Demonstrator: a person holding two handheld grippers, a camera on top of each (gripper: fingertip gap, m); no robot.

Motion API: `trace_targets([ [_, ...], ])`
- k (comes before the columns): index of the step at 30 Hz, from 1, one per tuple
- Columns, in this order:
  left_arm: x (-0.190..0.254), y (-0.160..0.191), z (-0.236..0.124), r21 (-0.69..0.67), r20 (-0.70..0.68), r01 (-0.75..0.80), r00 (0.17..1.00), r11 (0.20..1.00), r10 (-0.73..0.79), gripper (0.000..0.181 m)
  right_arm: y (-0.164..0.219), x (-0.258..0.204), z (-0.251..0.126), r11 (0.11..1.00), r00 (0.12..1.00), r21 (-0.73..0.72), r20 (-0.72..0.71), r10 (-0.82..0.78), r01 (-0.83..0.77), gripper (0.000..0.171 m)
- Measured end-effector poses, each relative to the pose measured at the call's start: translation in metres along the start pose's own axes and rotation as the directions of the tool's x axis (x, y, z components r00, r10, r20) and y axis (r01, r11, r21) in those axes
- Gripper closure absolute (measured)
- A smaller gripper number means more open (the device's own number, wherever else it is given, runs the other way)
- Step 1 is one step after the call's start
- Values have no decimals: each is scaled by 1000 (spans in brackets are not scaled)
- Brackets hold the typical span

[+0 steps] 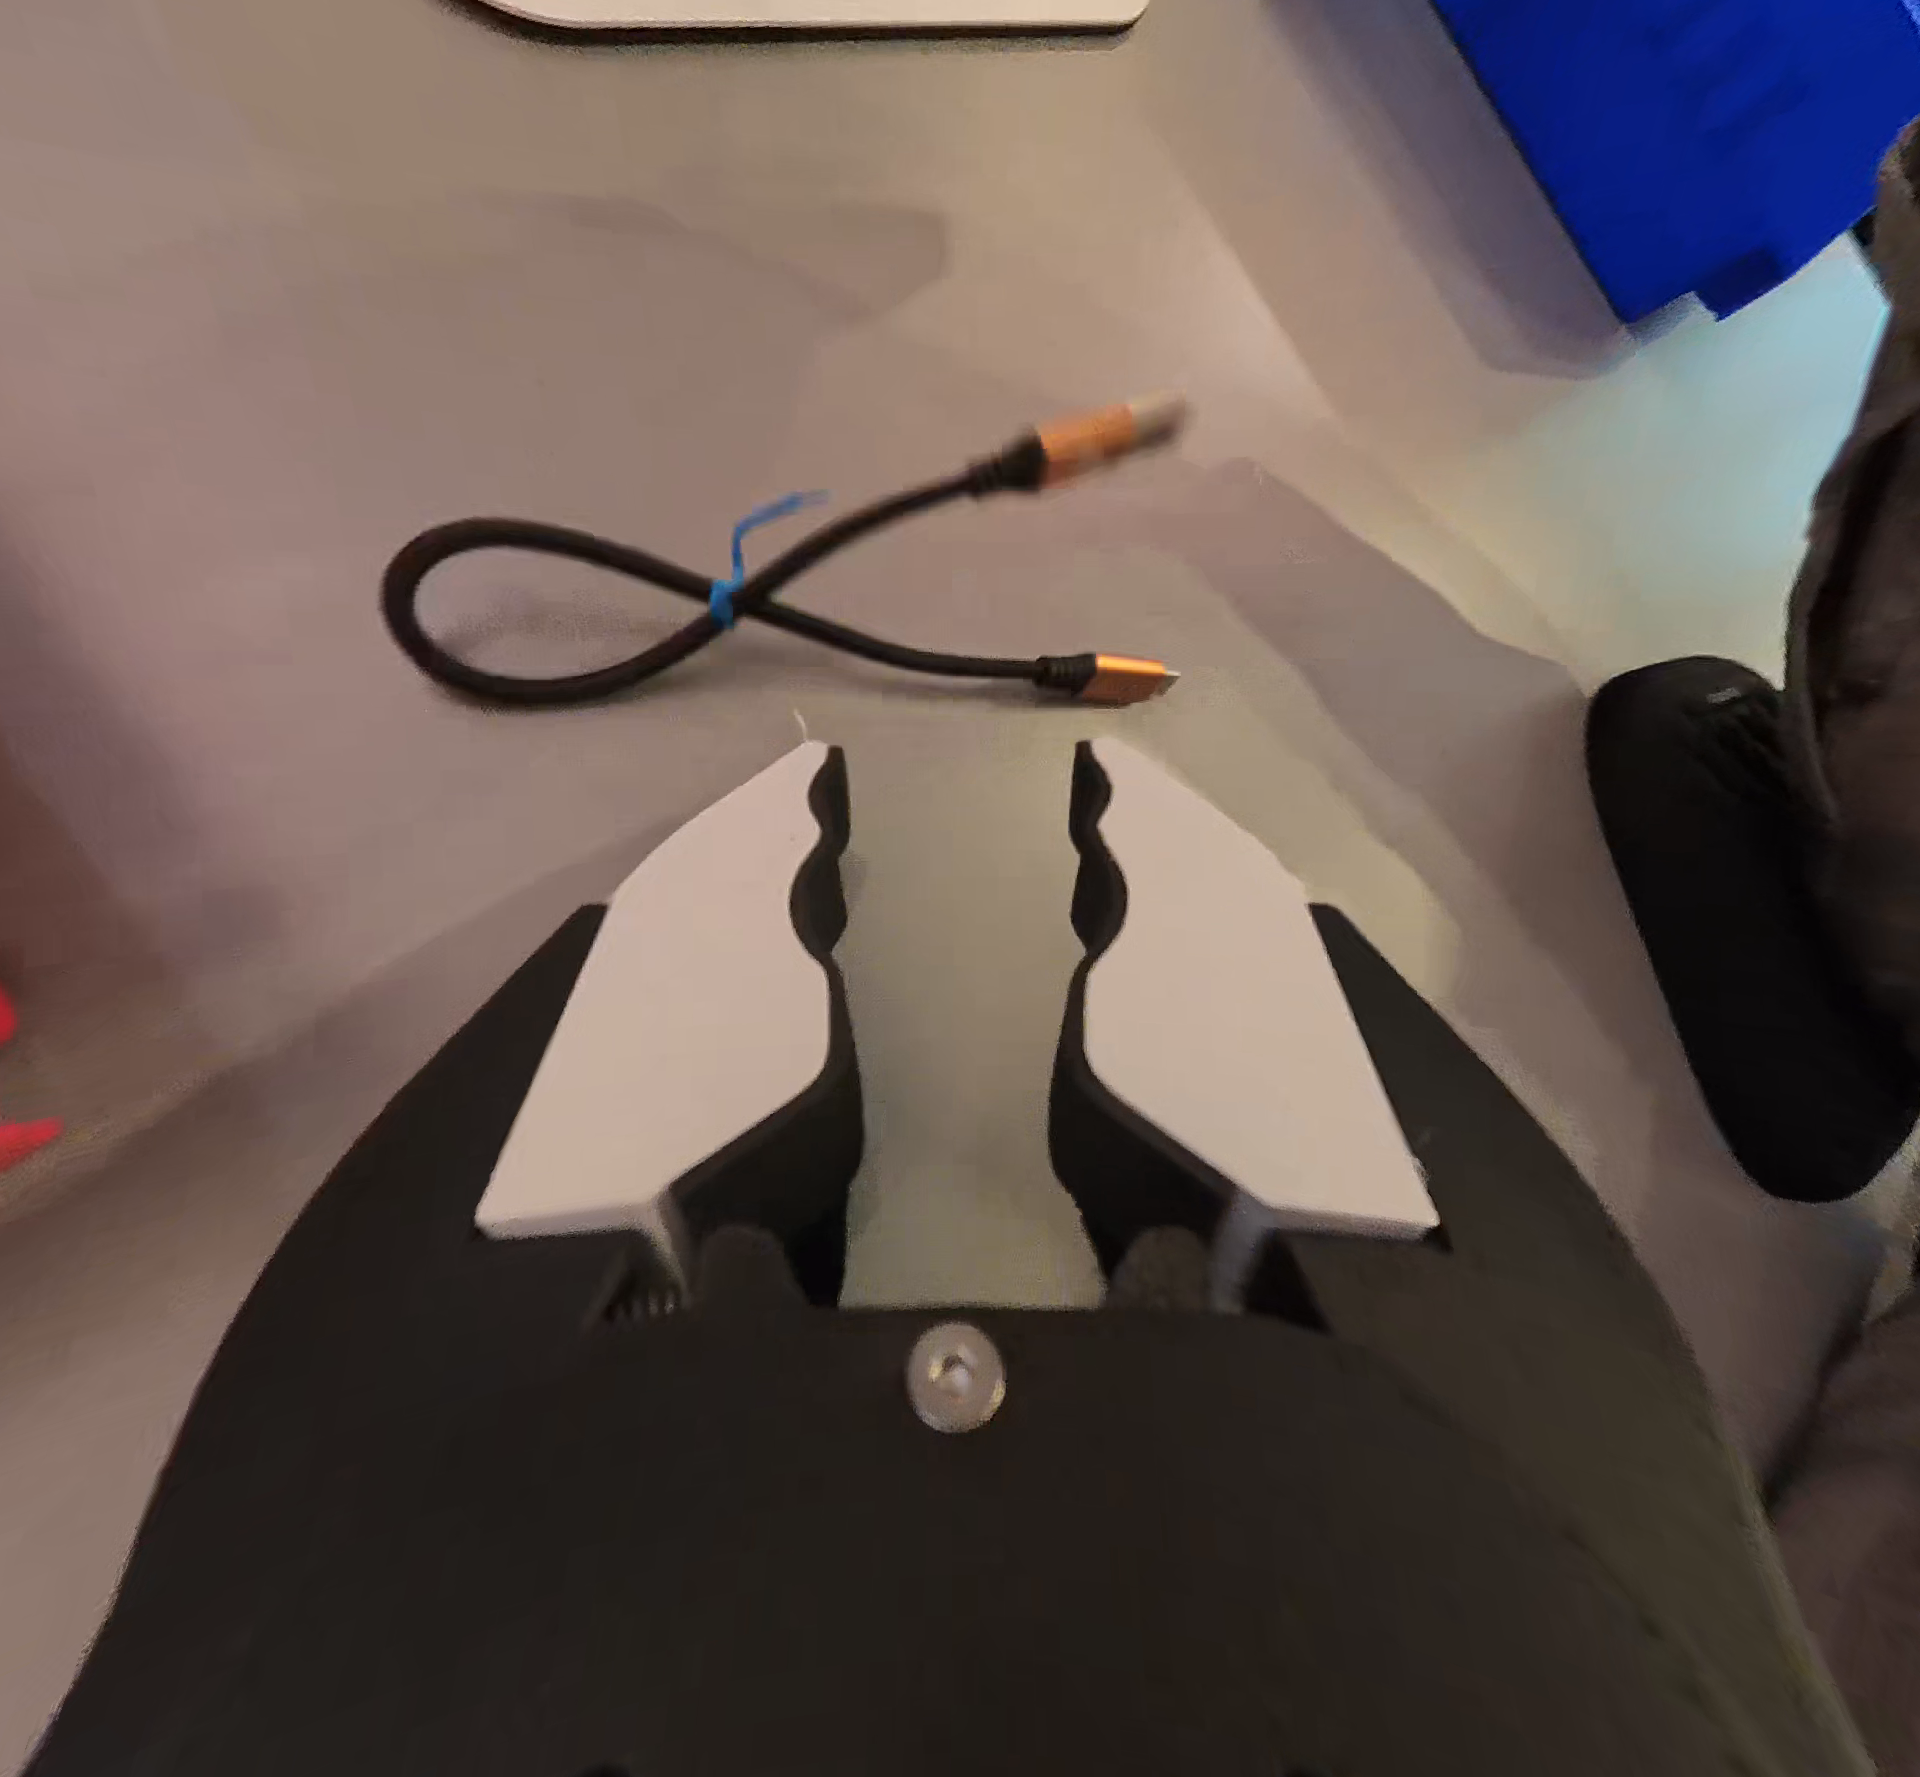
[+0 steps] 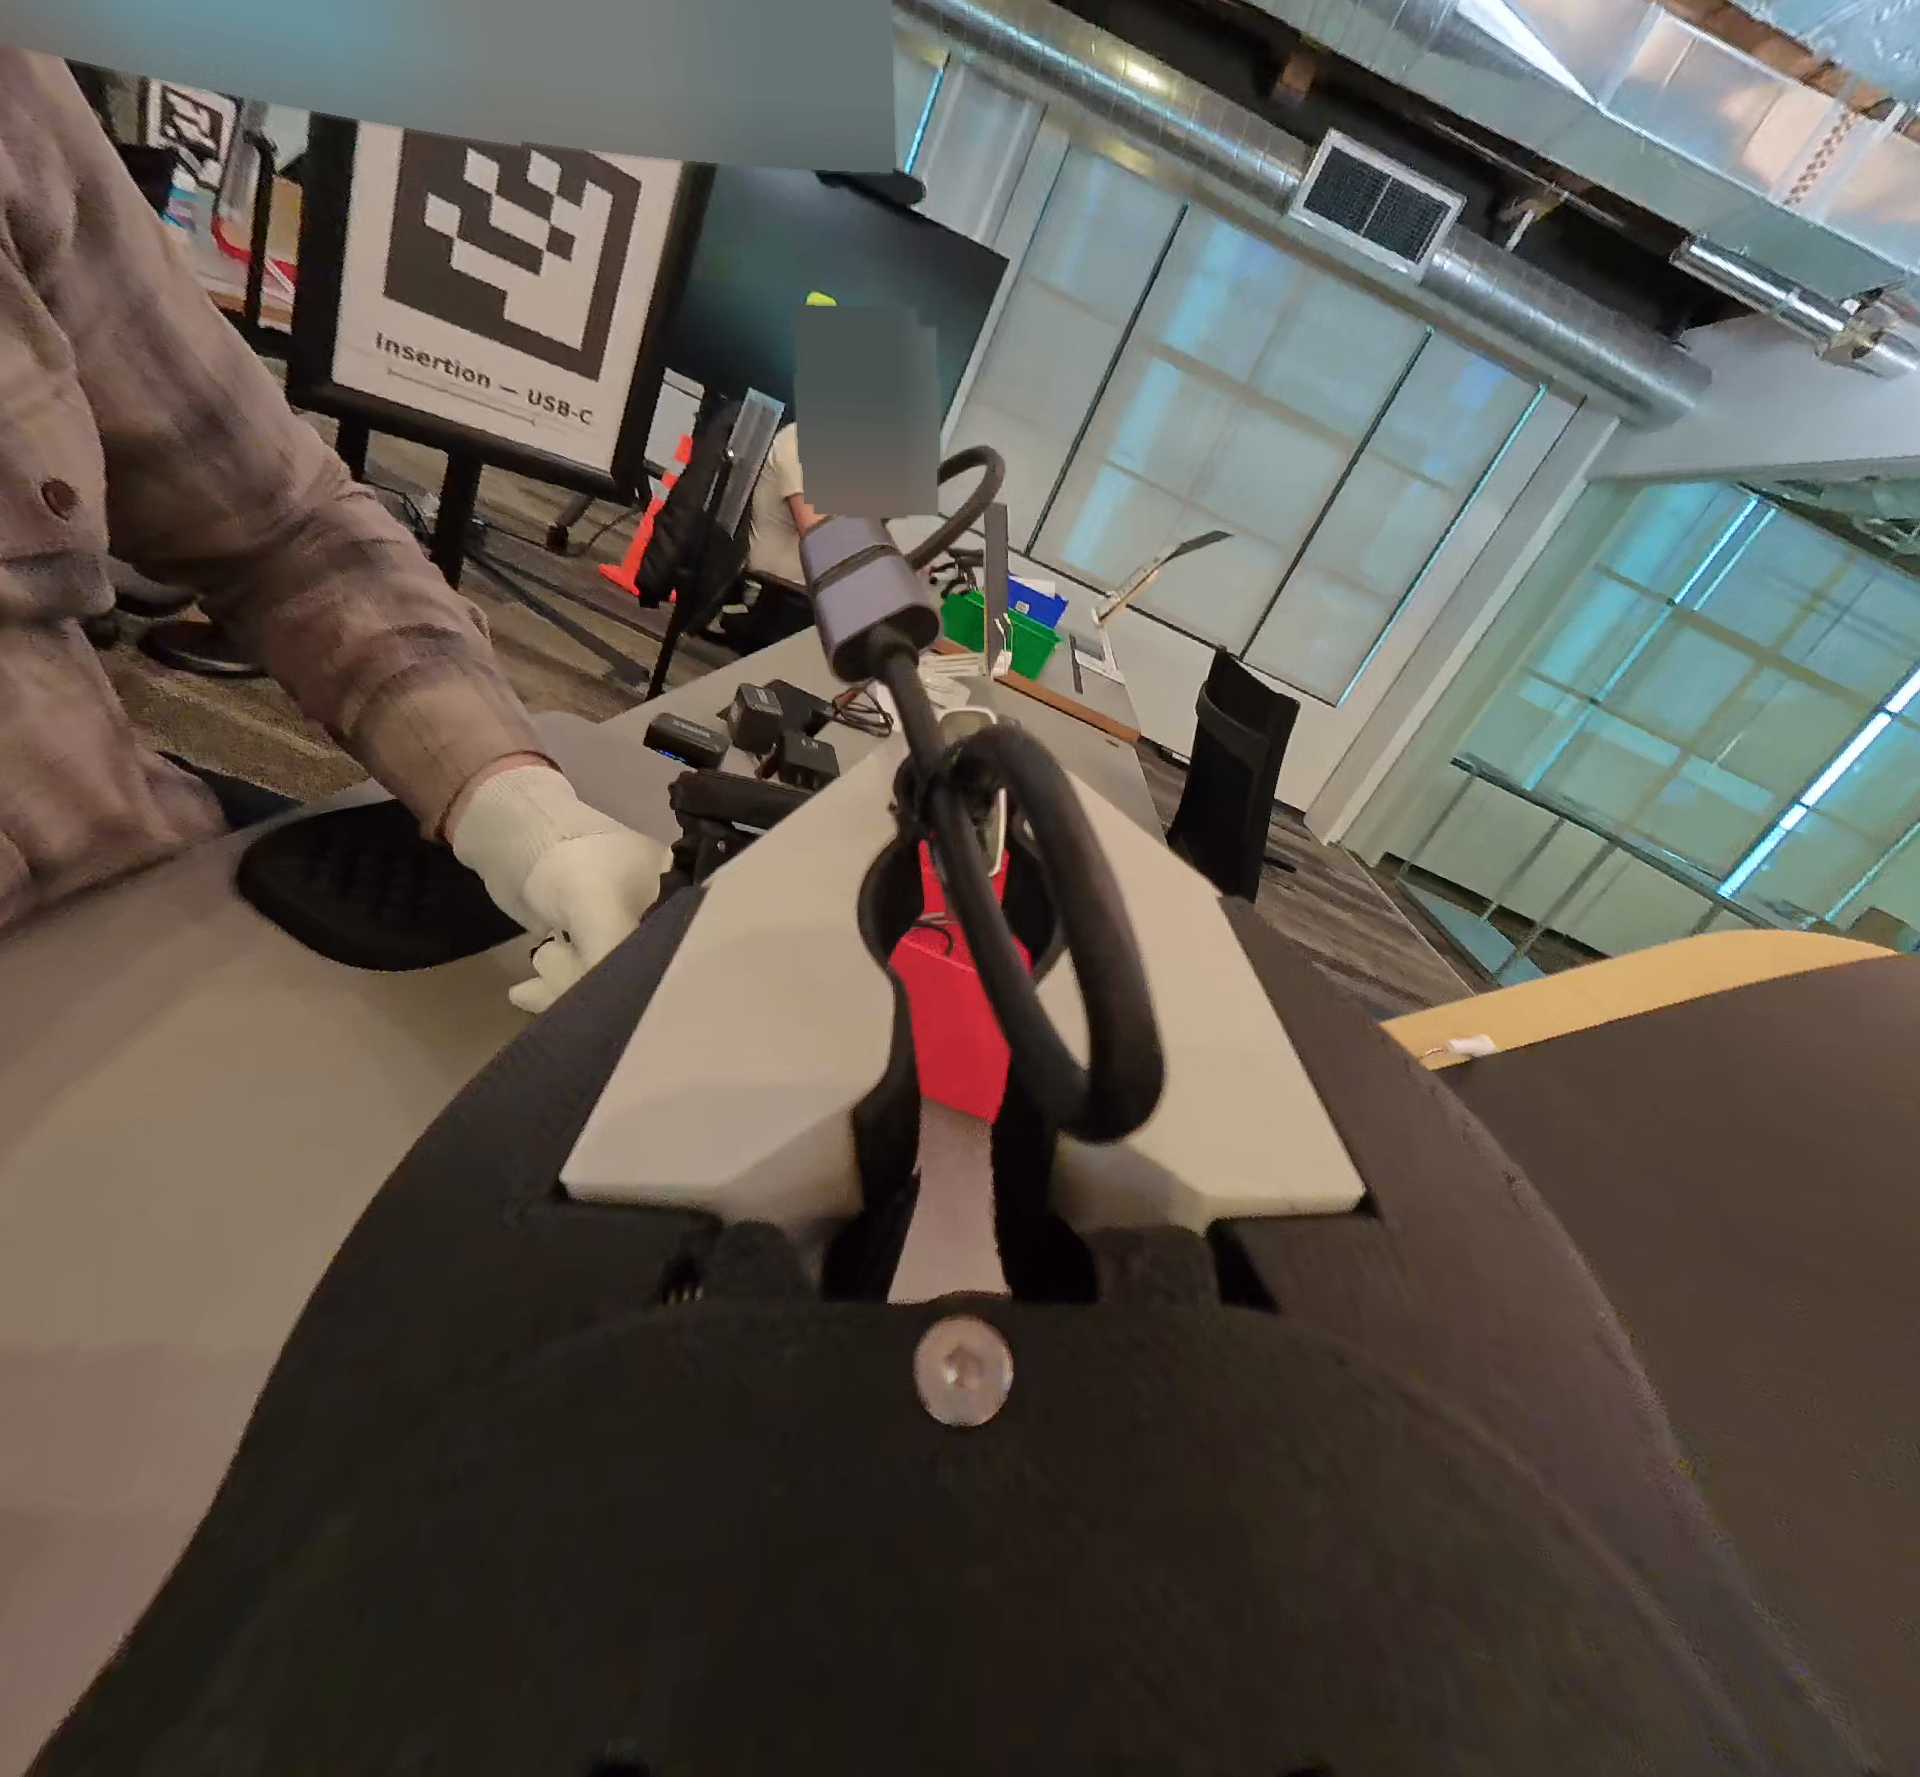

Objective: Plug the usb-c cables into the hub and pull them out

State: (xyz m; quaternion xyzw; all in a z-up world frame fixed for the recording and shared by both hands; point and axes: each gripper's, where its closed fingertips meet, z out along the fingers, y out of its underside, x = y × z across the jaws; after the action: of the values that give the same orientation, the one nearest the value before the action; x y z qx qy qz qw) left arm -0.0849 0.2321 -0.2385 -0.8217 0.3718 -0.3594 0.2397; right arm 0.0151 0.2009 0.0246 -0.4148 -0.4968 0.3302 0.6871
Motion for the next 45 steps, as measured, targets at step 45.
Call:
trace_targets([
  [45,206,-95,-141,564,-225,-651,471,508,853,171,-82,-109,50,970,864,231,501,-56,-71,130],
])
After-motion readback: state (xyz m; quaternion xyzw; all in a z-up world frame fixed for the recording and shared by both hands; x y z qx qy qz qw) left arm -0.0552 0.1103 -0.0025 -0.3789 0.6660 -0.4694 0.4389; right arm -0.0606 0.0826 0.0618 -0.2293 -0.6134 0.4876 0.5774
